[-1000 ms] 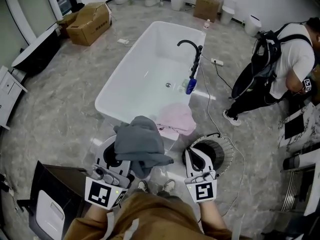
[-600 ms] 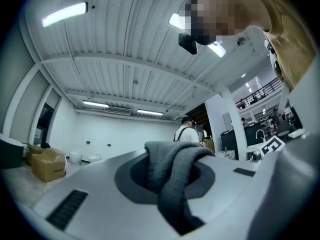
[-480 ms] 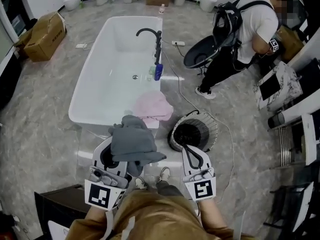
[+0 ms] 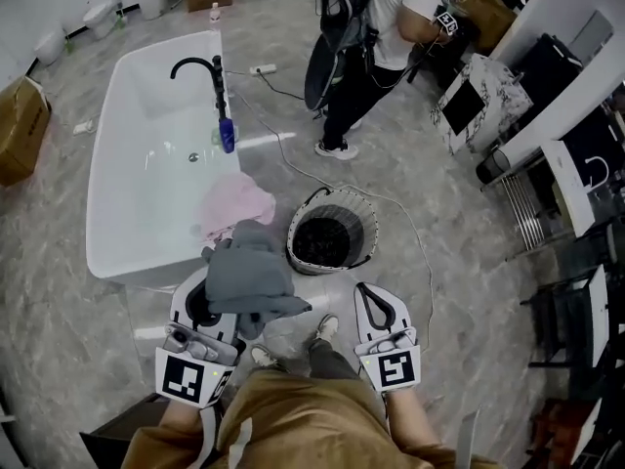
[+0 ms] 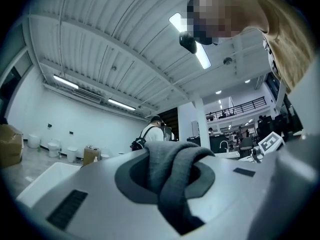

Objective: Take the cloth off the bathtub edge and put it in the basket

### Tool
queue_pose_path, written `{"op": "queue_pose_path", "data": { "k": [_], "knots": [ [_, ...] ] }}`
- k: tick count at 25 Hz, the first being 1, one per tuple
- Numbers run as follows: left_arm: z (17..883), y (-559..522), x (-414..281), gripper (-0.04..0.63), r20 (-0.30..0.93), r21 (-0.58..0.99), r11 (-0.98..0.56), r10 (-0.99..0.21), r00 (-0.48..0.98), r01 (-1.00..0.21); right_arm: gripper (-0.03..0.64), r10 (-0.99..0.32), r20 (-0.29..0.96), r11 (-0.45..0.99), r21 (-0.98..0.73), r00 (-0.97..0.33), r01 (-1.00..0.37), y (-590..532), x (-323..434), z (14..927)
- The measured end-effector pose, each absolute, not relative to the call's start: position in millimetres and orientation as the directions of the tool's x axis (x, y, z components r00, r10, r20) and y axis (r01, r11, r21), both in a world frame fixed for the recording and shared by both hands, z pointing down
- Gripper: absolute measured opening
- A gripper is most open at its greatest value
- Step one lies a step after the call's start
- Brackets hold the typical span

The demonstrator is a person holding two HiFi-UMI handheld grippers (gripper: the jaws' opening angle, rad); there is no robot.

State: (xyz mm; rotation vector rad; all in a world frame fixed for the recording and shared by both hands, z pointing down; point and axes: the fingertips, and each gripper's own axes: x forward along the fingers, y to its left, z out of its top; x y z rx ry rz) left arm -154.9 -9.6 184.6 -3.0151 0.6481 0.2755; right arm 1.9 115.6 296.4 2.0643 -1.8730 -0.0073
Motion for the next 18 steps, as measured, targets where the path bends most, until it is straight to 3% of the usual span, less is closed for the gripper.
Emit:
{"op": "queue_pose_path", "data": {
  "k": [7,18],
  "knots": [
    [178.7,18.4,-76.5,0.064,-0.18,-0.036,-0.926,-0.364,0.914,-0.376,0.006,-0.974,0.196,-0.068,0.236,0.116,-0.969,135.8,73.7,300.2],
    [149.6,37.6,19.1,0.064,-0.22,-0.053,-0.865,-0.477,0.851,-0.499,0.006,-0.992,0.122,0.007,0.244,0.023,-0.97,138.4,190.7,281.2]
  ]
}}
